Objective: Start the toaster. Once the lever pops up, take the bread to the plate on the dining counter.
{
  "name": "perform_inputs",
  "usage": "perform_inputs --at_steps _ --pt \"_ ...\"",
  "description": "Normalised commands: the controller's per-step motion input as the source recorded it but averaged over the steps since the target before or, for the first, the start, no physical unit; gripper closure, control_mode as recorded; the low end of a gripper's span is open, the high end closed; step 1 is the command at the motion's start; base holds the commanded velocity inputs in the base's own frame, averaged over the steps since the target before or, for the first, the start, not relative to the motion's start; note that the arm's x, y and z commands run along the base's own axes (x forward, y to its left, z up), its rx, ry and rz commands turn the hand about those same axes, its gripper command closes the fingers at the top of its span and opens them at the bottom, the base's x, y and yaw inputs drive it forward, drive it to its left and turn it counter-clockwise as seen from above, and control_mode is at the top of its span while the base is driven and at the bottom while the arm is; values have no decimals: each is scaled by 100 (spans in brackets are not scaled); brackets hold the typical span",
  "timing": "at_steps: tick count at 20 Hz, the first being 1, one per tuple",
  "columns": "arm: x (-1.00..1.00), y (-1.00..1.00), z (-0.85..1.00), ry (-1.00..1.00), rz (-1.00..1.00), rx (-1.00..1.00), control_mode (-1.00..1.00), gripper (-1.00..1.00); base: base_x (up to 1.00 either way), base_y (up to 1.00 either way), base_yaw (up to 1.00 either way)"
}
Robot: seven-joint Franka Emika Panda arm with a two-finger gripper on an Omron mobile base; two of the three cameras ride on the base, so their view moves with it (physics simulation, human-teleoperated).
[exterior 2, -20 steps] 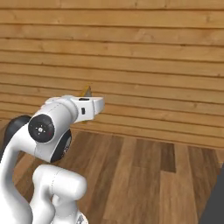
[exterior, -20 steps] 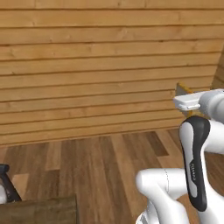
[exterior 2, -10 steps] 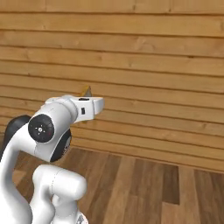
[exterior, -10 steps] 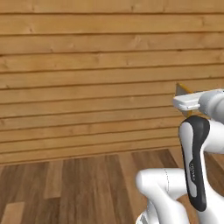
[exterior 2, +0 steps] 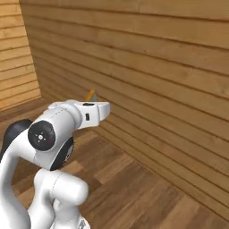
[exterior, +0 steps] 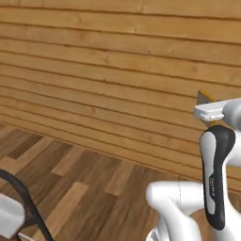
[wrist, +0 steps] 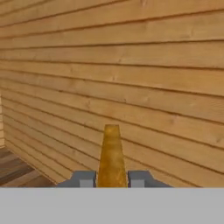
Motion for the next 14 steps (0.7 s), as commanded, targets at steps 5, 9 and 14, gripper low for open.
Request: perform_inputs --at_steps 5,9,14 --pt "0 0 0 0 0 0 100 100 30 -8 89" --pt "0 0 0 0 0 0 100 100 88 -38 65" --pt "0 0 0 0 0 0 100 100 100 -61 43"
